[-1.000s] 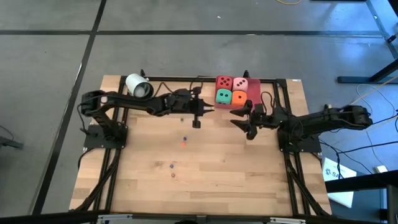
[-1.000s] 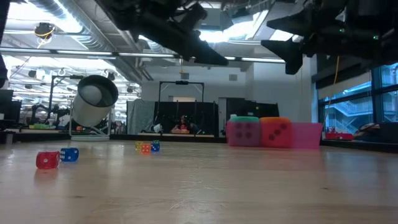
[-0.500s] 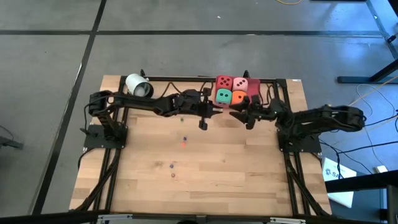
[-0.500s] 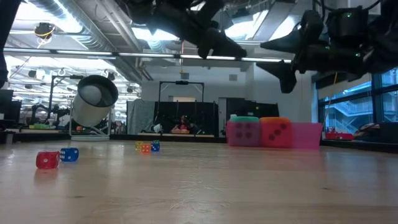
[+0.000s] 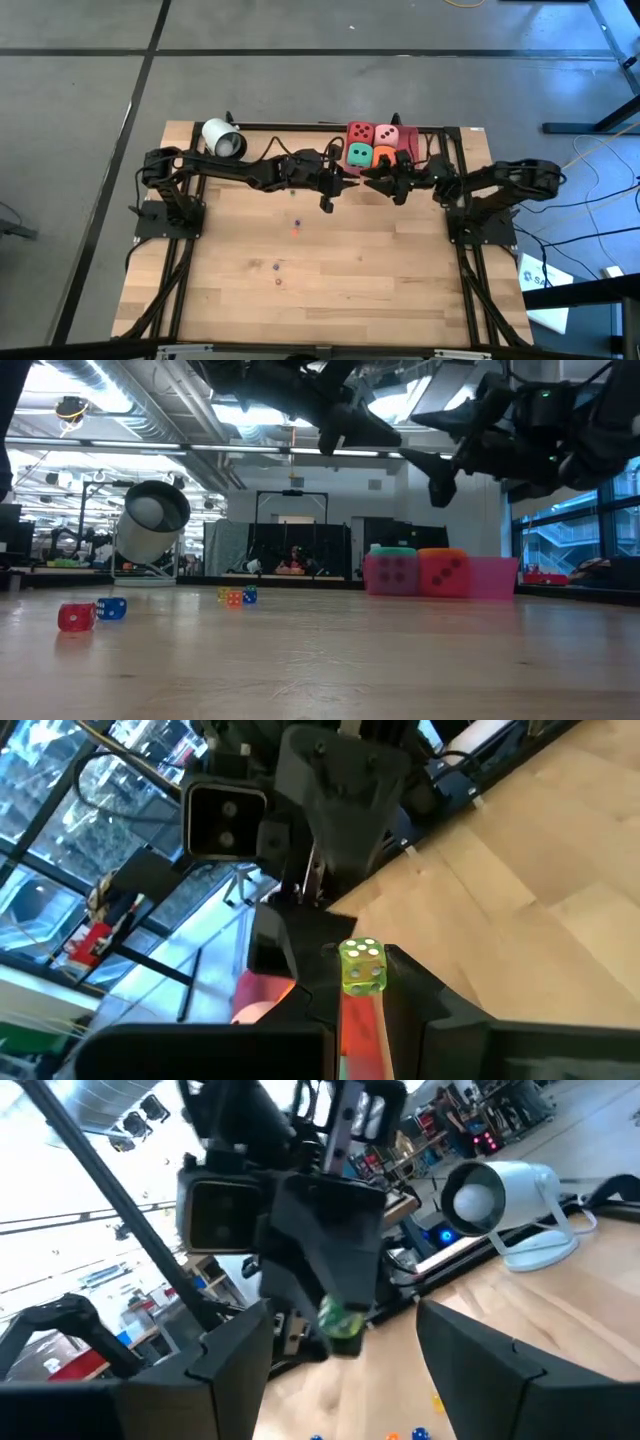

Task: Pick & Place Dice
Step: Put the small light green dice into the red bin

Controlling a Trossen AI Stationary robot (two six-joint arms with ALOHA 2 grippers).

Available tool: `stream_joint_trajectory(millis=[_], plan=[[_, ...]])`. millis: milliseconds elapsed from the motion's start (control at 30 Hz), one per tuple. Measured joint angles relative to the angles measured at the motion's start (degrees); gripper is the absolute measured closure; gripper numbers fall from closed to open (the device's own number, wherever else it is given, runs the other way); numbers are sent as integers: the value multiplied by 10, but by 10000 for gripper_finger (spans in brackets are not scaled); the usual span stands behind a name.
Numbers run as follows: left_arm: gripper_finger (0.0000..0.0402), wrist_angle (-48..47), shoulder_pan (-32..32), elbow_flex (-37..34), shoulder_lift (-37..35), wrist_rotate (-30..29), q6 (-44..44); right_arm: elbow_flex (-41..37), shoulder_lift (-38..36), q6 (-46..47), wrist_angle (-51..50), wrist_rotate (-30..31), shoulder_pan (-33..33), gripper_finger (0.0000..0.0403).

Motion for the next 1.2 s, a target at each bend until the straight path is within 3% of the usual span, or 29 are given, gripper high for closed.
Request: stream_joint_trajectory(millis=[233,567,1200], plan=[[373,-2,-3,0,0,-44,24,48,66,4,0,-30,0,156],[373,-21,-4,0,-1,-43,21,66,84,1,38,-54,0,158],[373,-6,-13,0,-1,-92,64,66,83,4,30,-56,0,243]])
